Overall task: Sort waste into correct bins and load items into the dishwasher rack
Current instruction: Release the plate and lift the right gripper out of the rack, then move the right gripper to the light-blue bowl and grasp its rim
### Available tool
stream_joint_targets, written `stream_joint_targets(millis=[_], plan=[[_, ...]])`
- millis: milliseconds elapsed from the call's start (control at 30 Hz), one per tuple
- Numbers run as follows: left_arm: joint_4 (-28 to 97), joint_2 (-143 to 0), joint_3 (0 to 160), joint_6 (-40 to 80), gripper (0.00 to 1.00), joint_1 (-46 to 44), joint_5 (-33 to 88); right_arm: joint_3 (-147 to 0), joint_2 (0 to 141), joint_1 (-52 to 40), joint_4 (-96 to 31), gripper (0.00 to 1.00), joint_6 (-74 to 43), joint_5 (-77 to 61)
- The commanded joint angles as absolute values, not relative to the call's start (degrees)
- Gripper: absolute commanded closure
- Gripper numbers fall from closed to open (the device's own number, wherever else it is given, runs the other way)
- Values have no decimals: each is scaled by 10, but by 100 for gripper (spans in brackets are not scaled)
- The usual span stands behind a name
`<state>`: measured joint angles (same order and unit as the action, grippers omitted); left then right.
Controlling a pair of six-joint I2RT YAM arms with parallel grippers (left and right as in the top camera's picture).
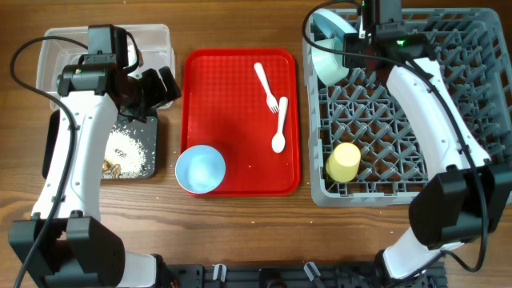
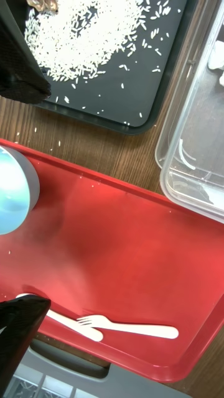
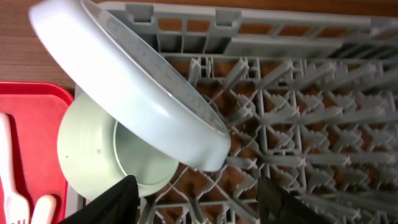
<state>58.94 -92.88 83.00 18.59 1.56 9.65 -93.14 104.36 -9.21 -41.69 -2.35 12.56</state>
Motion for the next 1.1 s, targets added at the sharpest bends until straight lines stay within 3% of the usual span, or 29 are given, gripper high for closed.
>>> stream_joint_targets(millis=[0, 300, 567, 700, 767, 867, 1067], plan=[[588, -925, 839, 187, 0, 17, 93, -937, 1028, -93, -406, 35, 39, 108], [588, -925, 839, 187, 0, 17, 93, -933, 1034, -93, -395, 32, 119, 75], [588, -925, 839, 187, 0, 17, 93, -941, 963, -117, -394, 34, 64, 43], [588, -925, 839, 187, 0, 17, 93, -941, 915, -121, -401, 37, 13, 4], [588, -925, 839, 187, 0, 17, 93, -941, 904, -124, -425, 45, -46, -88], [588, -925, 839, 187, 0, 17, 93, -934, 915, -136, -458, 47, -140, -183], [588, -925, 839, 187, 0, 17, 93, -881, 981, -237, -473, 50, -251, -271]])
